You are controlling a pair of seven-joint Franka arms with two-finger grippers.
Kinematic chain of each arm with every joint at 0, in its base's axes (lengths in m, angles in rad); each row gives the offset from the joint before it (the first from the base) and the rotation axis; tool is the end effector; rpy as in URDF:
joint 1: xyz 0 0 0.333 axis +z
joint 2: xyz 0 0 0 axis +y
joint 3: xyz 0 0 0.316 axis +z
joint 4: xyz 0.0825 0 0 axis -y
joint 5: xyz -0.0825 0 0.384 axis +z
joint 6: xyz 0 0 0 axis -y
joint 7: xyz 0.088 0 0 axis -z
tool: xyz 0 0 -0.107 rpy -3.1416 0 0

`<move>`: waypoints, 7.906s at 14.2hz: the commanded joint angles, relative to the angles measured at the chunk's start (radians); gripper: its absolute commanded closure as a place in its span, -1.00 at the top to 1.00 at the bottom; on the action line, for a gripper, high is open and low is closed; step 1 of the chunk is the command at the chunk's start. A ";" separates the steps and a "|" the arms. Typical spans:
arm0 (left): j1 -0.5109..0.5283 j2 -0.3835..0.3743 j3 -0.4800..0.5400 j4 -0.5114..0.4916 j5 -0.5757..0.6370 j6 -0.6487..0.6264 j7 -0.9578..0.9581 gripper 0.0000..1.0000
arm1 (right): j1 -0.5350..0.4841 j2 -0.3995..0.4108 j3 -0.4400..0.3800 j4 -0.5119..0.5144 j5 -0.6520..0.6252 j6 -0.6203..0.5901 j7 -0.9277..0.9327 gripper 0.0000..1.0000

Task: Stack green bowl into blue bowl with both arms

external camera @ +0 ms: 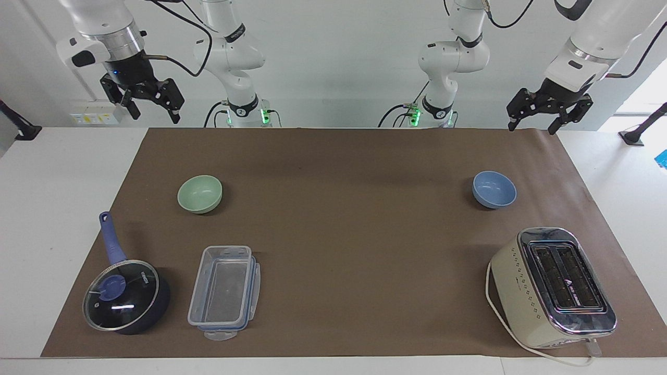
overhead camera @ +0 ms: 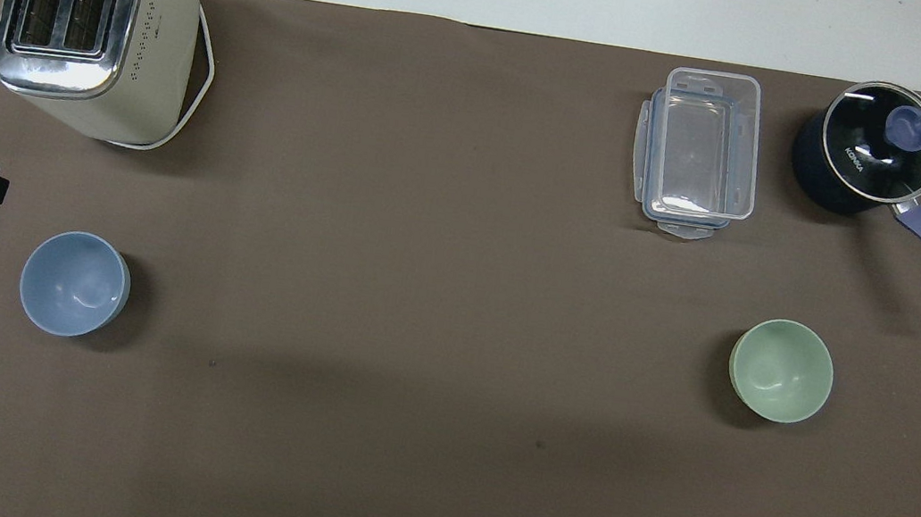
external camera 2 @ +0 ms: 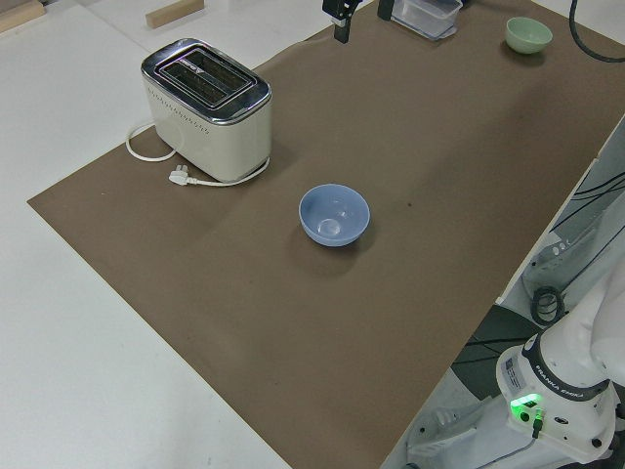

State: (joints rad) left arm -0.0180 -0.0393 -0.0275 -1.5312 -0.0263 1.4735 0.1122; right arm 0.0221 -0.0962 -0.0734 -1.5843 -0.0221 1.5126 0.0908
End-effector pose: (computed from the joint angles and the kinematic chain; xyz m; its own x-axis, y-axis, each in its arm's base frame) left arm 0.5316 -0.0276 0.6559 0.9871 -0.1595 -0.0155 -0.1590 -0.9869 0.0270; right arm 0.5174 -0.0312 0.6645 0.9894 -0.1427 0.0255 -0.1431 -0.9896 0.0127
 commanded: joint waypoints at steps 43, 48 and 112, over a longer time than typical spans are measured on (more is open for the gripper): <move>0.322 0.026 0.003 -0.826 -0.282 0.824 0.468 0.24 | -0.132 0.104 0.001 -0.646 -0.002 0.745 -0.445 1.00; 0.320 0.022 0.003 -0.826 -0.282 0.788 0.474 -1.00 | -0.157 0.154 0.001 -0.698 0.005 0.830 -0.473 1.00; -0.037 0.038 0.001 0.025 -0.023 0.065 -0.003 1.00 | 0.676 0.286 0.000 -0.417 0.182 0.784 0.558 -1.00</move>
State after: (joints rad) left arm -0.0686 -0.0010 -0.0165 -1.5251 -0.0686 1.5787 0.1004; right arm 0.6854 0.1742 -0.0746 -1.9893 0.1375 2.2658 0.6360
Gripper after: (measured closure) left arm 0.000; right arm 0.947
